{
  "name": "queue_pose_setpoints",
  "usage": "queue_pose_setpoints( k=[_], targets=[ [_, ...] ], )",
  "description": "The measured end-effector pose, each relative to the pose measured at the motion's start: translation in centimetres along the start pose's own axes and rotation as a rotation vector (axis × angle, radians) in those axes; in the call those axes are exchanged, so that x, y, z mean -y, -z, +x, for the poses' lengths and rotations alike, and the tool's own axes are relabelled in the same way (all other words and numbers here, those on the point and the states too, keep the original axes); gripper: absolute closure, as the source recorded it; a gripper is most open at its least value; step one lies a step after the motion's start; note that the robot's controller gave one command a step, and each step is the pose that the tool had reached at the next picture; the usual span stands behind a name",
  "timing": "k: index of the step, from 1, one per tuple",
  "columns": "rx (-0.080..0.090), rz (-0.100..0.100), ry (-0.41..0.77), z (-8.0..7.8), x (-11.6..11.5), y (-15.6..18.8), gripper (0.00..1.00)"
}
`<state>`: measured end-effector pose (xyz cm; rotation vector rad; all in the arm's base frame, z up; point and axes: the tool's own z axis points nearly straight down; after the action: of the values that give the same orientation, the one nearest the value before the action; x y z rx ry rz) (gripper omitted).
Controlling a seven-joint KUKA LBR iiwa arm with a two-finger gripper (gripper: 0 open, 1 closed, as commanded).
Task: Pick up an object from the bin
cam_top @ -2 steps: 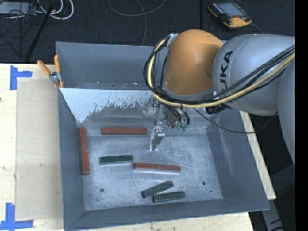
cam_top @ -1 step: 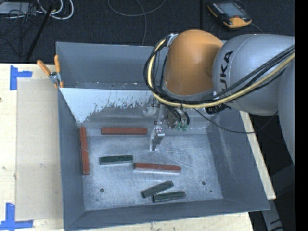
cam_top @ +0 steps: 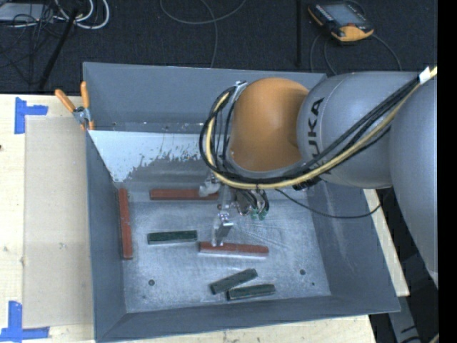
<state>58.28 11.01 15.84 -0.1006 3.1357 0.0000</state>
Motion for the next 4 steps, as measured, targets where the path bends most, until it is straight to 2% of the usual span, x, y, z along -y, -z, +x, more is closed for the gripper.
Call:
queue_pose_setpoints(
  k=[1,3,4],
  targets=[
    [0.014,-0.003,0.156,0.5,-0.5,-8.2,1.0],
    [0.014,-0.003,0.156,0.6,-0.5,-8.1,1.0],
    [-0.006,-0.002,0.383,4.3,-1.5,-3.5,1.0]
  ],
)
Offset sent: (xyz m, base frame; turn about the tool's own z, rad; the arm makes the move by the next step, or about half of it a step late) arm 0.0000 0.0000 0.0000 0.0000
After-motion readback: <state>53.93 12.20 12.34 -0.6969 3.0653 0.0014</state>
